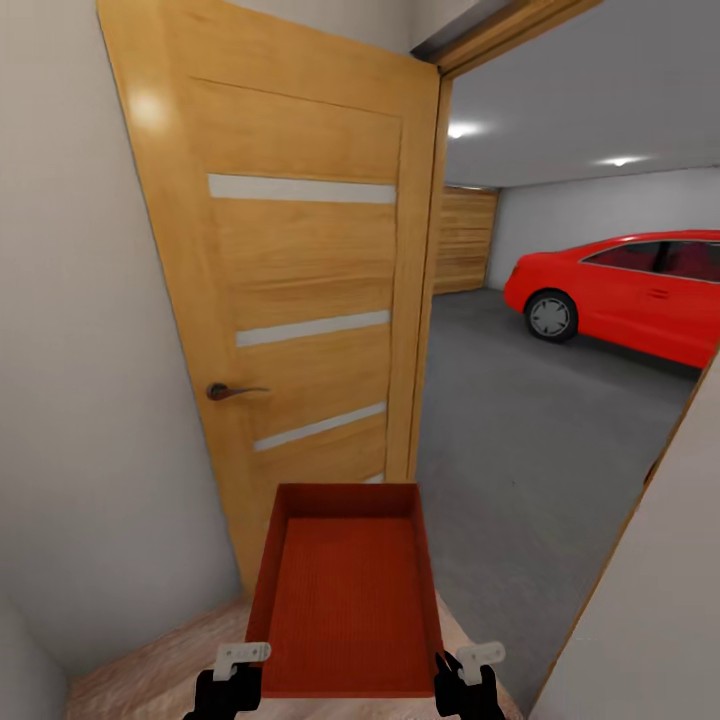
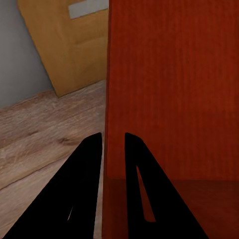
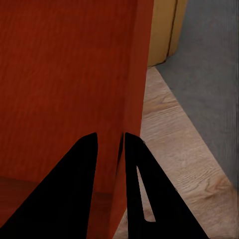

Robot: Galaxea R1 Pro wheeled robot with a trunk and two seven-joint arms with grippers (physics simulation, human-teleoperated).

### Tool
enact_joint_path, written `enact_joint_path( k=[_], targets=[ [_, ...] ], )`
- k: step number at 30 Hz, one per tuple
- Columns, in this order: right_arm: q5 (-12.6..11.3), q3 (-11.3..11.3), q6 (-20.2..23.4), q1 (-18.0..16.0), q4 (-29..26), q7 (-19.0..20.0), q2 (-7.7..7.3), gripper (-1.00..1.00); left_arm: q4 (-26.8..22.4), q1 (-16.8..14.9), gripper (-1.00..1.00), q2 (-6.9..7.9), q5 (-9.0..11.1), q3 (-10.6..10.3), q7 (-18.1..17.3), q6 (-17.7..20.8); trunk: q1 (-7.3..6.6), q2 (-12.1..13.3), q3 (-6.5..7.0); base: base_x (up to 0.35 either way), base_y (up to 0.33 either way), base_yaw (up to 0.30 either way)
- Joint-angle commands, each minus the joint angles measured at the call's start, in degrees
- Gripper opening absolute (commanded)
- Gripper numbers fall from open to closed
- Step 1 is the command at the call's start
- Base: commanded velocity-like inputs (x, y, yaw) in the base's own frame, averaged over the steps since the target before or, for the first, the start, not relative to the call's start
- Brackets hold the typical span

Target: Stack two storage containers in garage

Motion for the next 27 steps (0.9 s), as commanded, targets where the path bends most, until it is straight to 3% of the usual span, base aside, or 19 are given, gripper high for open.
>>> enact_joint_path(
  k=[1,27],
  targets=[
    [1.00,5.28,-0.20,-0.01,0.25,1.07,-0.03,-1.00,-3.37,-0.05,-1.00,0.04,0.03,0.07,1.38,-0.70,0.03,-0.12,-0.12,0.000,0.000,-0.278],
    [1.00,5.28,-0.20,-0.01,0.25,1.06,-0.03,-1.00,-3.36,-0.05,-1.00,0.04,0.04,0.07,1.30,-0.79,0.03,-0.12,-0.12,0.000,0.000,-0.278]
  ],
)
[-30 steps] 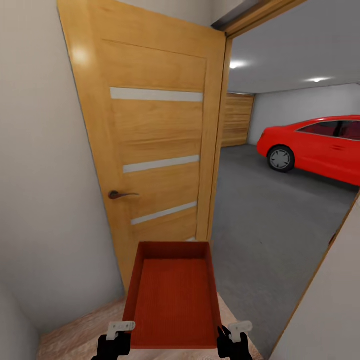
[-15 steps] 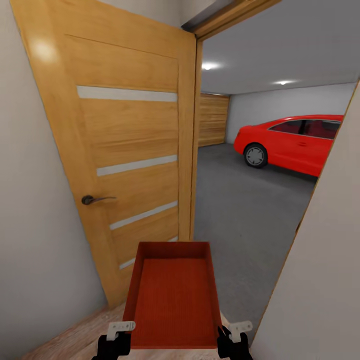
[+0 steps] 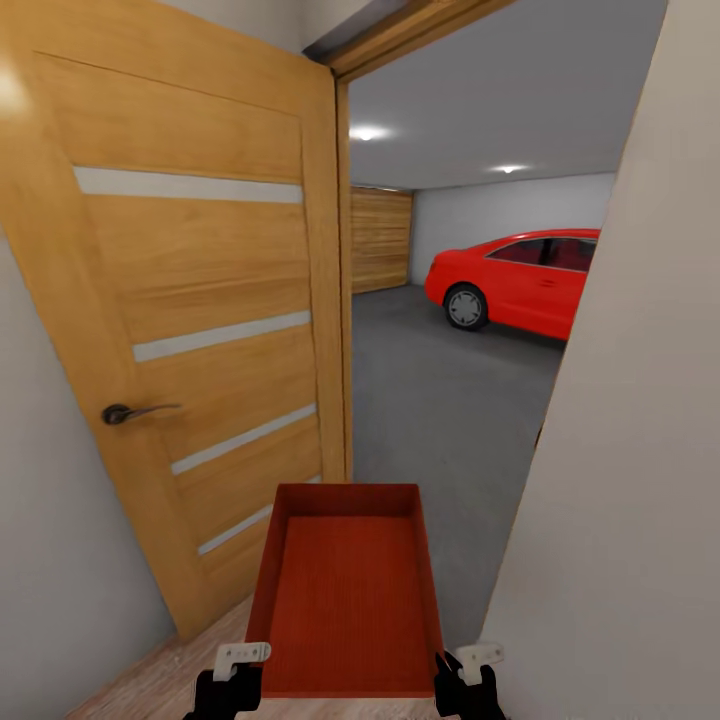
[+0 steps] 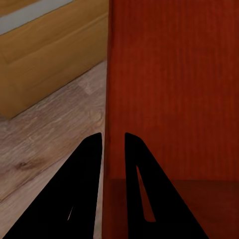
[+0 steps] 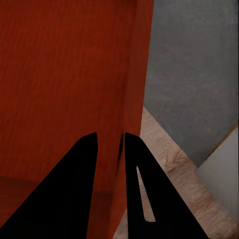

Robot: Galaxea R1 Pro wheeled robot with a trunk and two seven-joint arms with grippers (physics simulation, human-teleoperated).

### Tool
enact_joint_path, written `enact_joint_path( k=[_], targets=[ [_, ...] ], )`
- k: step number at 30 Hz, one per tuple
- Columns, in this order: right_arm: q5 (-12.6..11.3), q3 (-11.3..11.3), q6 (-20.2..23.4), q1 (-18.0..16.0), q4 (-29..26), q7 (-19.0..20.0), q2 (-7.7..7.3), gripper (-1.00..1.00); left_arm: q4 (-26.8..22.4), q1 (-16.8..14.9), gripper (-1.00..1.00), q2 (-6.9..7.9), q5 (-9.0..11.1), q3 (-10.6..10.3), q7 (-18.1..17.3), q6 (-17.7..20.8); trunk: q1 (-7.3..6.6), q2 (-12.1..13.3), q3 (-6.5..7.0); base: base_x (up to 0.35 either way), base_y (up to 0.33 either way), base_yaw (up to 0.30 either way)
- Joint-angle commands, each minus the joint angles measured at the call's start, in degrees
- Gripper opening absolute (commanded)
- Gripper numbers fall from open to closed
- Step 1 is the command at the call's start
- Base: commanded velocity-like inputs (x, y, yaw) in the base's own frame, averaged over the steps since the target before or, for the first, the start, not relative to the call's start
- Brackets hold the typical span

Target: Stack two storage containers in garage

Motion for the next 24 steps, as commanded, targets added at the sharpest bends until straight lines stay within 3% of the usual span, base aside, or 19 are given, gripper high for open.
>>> enact_joint_path(
  k=[1,12,24],
  targets=[
    [0.97,5.30,-0.20,-0.01,0.25,1.06,-0.03,-1.00,-3.37,-0.05,-1.00,0.04,0.02,0.07,1.28,-0.76,0.03,-0.12,-0.12,0.000,0.000,-0.278],
    [0.97,5.30,-0.20,-0.01,0.25,1.05,-0.03,-1.00,-3.38,-0.05,-1.00,0.04,0.02,0.07,1.35,-0.69,0.03,-0.12,-0.12,0.027,0.000,-0.258],
    [0.97,5.30,-0.20,-0.01,0.25,1.05,-0.03,-1.00,-3.37,-0.05,-1.00,0.09,0.02,0.07,1.37,-0.69,0.03,-0.12,-0.12,0.258,0.139,-0.014]
  ],
)
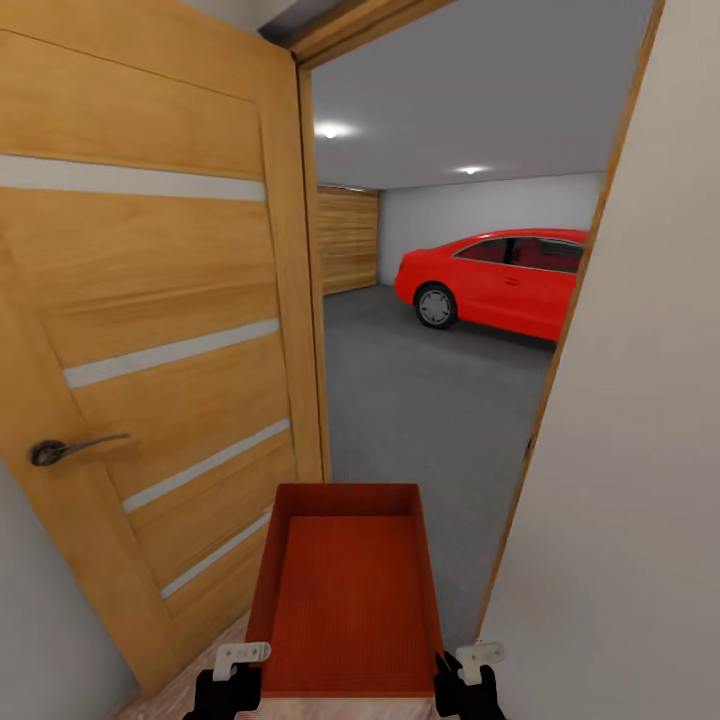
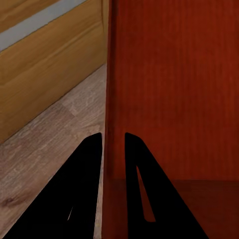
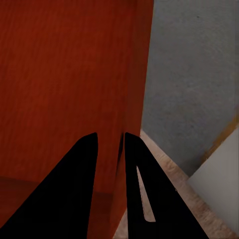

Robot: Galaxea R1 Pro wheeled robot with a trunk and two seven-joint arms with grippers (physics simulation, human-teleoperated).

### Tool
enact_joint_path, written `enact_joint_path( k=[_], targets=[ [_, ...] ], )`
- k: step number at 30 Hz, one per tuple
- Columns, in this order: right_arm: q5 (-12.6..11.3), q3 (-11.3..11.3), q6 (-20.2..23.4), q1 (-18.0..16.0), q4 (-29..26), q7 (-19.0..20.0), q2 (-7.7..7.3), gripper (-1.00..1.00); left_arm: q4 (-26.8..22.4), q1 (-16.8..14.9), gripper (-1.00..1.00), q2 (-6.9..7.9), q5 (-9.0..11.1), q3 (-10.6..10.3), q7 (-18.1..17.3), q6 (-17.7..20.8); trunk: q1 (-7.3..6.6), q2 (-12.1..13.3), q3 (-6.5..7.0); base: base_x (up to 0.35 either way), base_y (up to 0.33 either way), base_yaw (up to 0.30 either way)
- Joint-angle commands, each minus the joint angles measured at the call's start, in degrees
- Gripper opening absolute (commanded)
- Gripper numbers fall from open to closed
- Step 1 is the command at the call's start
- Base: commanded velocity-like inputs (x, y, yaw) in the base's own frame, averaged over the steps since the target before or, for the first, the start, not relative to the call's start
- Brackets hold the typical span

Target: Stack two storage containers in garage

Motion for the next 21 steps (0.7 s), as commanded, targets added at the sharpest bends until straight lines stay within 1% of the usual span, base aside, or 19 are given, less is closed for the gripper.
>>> enact_joint_path(
  k=[1,13,14,15,18,21],
  targets=[
    [1.20,5.03,-0.19,0.00,0.21,1.23,-0.02,-1.00,-3.25,-0.06,-1.00,0.02,0.02,0.05,1.39,-0.79,0.05,-0.12,-0.12,0.162,0.239,0.000],
    [1.28,4.95,-0.19,0.00,0.21,1.27,-0.02,-1.00,-3.26,-0.06,-1.00,0.08,0.02,0.05,1.39,-0.79,0.05,-0.12,-0.12,0.133,0.247,0.000],
    [-0.47,-0.21,-0.38,-0.08,0.14,-0.17,0.34,-1.00,0.29,-0.06,-1.00,-0.27,0.42,0.22,-0.22,-0.31,0.05,-0.12,-0.12,0.000,0.000,0.000],
    [-0.47,-0.18,-0.36,-0.08,0.16,-0.18,0.60,-1.00,0.62,-0.06,-1.00,-0.39,0.36,0.18,-0.16,-0.62,0.05,-0.12,-0.12,0.000,0.000,0.000],
    [-0.47,0.04,-0.26,-0.22,0.16,-0.22,0.41,-1.00,0.85,-0.06,-1.00,-0.57,0.28,0.16,-0.13,-0.71,0.05,-0.12,-0.12,0.000,0.000,0.000],
    [-0.22,0.50,-0.08,-0.95,0.18,-0.19,0.42,-1.00,0.81,-0.06,-1.00,-0.71,0.34,0.85,-0.11,-1.29,0.05,-0.12,-0.12,0.000,0.000,0.000]
  ],
)
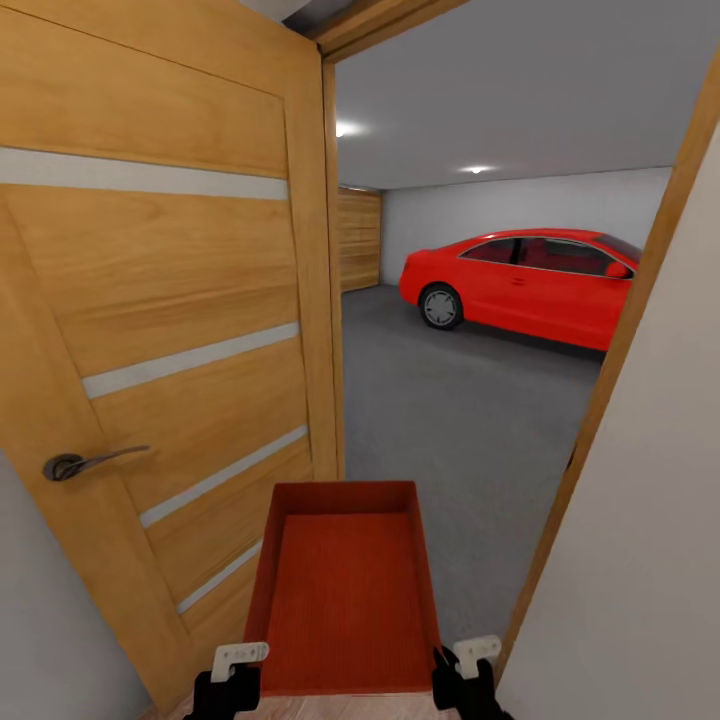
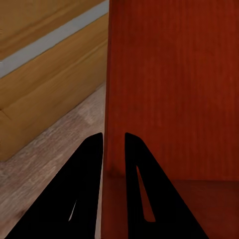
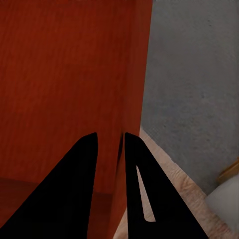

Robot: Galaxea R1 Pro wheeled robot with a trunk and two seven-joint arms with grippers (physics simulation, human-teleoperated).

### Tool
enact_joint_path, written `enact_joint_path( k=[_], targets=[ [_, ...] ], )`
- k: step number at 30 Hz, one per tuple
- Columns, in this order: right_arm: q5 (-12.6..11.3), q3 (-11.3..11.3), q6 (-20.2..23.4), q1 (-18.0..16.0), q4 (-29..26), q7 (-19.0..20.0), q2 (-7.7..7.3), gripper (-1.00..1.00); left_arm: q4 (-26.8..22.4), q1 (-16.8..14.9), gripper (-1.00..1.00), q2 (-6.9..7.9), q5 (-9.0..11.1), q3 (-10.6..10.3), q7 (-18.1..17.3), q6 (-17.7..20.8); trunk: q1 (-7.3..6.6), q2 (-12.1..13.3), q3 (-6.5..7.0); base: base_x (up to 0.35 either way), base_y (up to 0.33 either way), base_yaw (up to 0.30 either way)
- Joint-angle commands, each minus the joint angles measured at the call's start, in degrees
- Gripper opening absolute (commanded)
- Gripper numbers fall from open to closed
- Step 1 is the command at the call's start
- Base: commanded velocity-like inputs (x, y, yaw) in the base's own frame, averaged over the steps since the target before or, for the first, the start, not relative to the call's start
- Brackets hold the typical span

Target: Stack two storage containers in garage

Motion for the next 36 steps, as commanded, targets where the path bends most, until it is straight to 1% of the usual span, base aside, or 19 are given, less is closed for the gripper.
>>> enact_joint_path(
  k=[1,8,15,20,21,36],
  targets=[
    [-0.44,-0.35,-0.16,-0.21,-0.05,0.48,0.35,-1.00,0.06,0.00,-1.00,-0.33,0.38,-0.43,0.10,-0.31,0.03,-0.12,-0.12,0.000,0.000,0.000],
    [-0.61,0.12,-0.03,-0.41,-0.05,0.65,0.08,-1.00,0.05,0.00,-1.00,-0.52,0.36,-0.19,0.17,-0.46,0.03,-0.12,-0.12,0.000,0.000,0.000],
    [-0.49,0.03,0.05,-0.43,-0.05,0.79,0.00,-1.00,0.04,0.00,-1.00,-0.65,0.31,-0.13,0.23,-0.41,0.03,-0.12,-0.12,0.000,0.020,0.000],
    [-0.48,-0.09,0.05,-0.43,-0.04,0.89,0.01,-1.00,0.04,0.00,-1.00,-0.67,0.31,-0.15,0.23,-0.41,0.03,-0.12,-0.12,0.000,0.218,0.000],
    [-0.48,-0.75,0.05,-0.44,-0.04,0.90,0.16,-1.00,0.03,0.00,-1.00,-2.02,0.31,-1.27,0.23,-0.41,0.03,-0.12,-0.12,0.000,0.259,0.000],
    [-0.48,-0.67,0.05,-0.43,-0.04,0.90,0.16,-1.00,0.05,0.00,-1.00,-2.02,0.31,-1.27,0.31,-0.40,0.03,-0.12,-0.12,0.045,0.255,0.000]
  ],
)
